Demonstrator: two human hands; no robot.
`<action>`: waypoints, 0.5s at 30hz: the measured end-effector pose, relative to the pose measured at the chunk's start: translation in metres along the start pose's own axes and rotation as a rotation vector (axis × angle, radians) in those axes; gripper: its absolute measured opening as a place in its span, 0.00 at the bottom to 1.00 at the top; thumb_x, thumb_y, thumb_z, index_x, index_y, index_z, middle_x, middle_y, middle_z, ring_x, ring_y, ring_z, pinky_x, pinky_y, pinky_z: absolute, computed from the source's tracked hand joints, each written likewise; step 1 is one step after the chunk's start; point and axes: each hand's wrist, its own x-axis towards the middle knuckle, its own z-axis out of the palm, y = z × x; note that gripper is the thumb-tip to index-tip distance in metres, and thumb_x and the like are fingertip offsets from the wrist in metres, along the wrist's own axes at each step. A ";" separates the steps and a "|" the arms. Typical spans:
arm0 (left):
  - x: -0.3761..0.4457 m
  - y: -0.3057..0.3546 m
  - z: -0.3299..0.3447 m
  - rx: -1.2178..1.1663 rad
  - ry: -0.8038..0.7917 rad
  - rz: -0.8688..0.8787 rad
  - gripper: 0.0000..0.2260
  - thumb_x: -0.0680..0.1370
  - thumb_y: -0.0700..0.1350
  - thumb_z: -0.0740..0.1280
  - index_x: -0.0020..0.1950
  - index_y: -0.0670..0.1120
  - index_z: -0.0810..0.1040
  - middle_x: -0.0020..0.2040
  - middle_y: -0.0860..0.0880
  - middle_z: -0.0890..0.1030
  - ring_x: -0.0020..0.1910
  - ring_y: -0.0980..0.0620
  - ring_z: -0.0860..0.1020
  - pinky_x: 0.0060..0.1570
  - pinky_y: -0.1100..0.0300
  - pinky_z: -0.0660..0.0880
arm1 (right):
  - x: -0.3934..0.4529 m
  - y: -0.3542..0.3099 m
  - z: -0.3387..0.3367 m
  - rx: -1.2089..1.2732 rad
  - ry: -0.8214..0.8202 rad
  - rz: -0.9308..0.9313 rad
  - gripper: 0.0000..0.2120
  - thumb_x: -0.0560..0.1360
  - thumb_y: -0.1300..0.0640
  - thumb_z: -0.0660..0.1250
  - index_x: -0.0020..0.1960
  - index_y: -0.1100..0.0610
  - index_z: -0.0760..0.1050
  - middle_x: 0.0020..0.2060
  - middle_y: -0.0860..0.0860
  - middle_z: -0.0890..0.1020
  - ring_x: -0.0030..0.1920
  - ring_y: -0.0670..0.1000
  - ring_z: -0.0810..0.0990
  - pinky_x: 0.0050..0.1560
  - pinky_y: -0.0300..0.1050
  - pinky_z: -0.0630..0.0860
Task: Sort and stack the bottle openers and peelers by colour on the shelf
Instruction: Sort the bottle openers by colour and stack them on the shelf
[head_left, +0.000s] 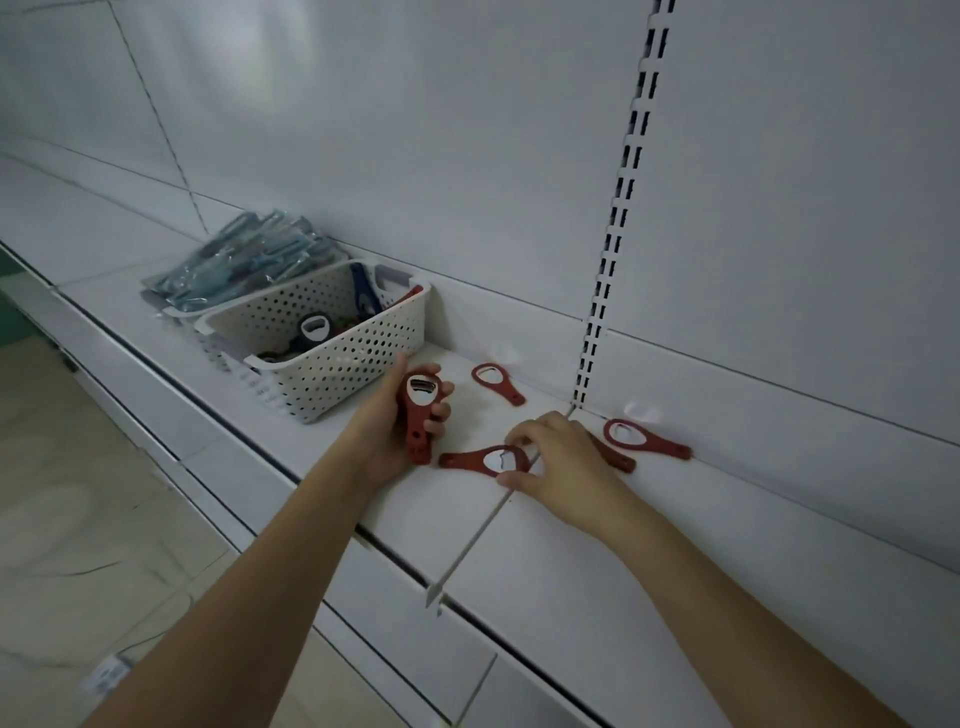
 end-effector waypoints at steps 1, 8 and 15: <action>0.001 0.001 -0.001 -0.029 -0.002 -0.013 0.16 0.83 0.57 0.58 0.53 0.45 0.74 0.42 0.43 0.78 0.32 0.51 0.73 0.23 0.64 0.70 | 0.002 -0.001 0.001 0.028 0.002 0.037 0.22 0.71 0.45 0.74 0.61 0.51 0.74 0.58 0.49 0.73 0.60 0.50 0.71 0.58 0.40 0.68; 0.004 -0.001 -0.002 -0.042 0.012 0.020 0.15 0.84 0.54 0.57 0.57 0.44 0.75 0.44 0.42 0.79 0.35 0.49 0.75 0.29 0.60 0.74 | -0.003 -0.003 -0.017 0.447 0.159 0.027 0.08 0.73 0.61 0.73 0.44 0.48 0.80 0.37 0.42 0.82 0.37 0.40 0.78 0.42 0.36 0.74; -0.001 -0.004 0.000 0.165 -0.113 0.005 0.20 0.83 0.56 0.56 0.61 0.44 0.78 0.49 0.38 0.81 0.40 0.44 0.82 0.38 0.52 0.82 | 0.034 -0.050 -0.040 0.524 0.123 -0.073 0.08 0.77 0.63 0.68 0.50 0.52 0.80 0.37 0.47 0.84 0.37 0.42 0.82 0.38 0.33 0.75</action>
